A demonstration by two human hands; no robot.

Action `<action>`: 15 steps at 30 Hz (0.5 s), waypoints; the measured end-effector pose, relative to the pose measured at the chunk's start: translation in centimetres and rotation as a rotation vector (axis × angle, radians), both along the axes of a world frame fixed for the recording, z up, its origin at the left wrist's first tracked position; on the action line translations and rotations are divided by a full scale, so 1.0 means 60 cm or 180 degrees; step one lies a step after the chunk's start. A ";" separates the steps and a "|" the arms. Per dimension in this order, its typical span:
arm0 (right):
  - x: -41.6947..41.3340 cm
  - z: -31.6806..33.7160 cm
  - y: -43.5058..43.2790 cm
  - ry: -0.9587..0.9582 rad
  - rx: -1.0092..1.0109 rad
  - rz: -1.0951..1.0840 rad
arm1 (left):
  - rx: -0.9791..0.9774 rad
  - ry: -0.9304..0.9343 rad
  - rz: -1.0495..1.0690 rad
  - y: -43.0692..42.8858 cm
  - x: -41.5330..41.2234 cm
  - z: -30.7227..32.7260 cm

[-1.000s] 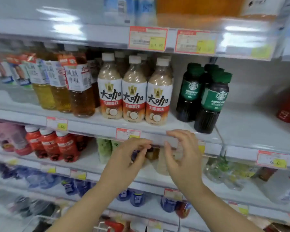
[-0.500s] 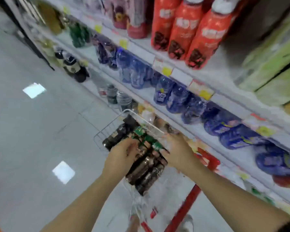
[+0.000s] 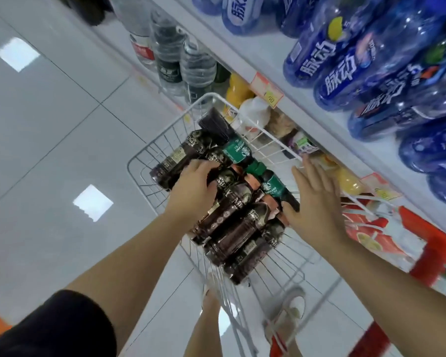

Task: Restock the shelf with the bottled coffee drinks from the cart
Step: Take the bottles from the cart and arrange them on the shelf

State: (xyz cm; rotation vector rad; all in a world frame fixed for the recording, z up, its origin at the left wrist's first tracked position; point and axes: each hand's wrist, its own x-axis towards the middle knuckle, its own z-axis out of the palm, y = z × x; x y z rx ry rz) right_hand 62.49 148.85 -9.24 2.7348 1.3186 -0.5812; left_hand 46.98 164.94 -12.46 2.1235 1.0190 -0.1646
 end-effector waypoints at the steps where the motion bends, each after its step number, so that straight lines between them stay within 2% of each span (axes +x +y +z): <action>1: 0.001 -0.004 -0.001 0.0007 0.0041 0.0007 | 0.0344 0.0088 -0.0305 0.011 0.016 -0.017; 3: 0.004 -0.010 -0.003 0.0025 0.0041 0.0022 | 0.1001 0.0212 -0.0966 0.038 0.048 -0.044; 9: 0.008 -0.019 -0.010 0.0073 0.0197 -0.0077 | 0.2119 0.0455 -0.2093 0.103 0.113 -0.072; 11: 0.009 -0.021 -0.012 0.0103 0.0220 -0.0095 | 0.2423 0.0663 -0.2322 0.105 0.128 -0.071; 15: 0.018 -0.024 -0.018 0.0206 0.0271 -0.0049 | 0.2528 0.0515 -0.2326 0.104 0.146 -0.076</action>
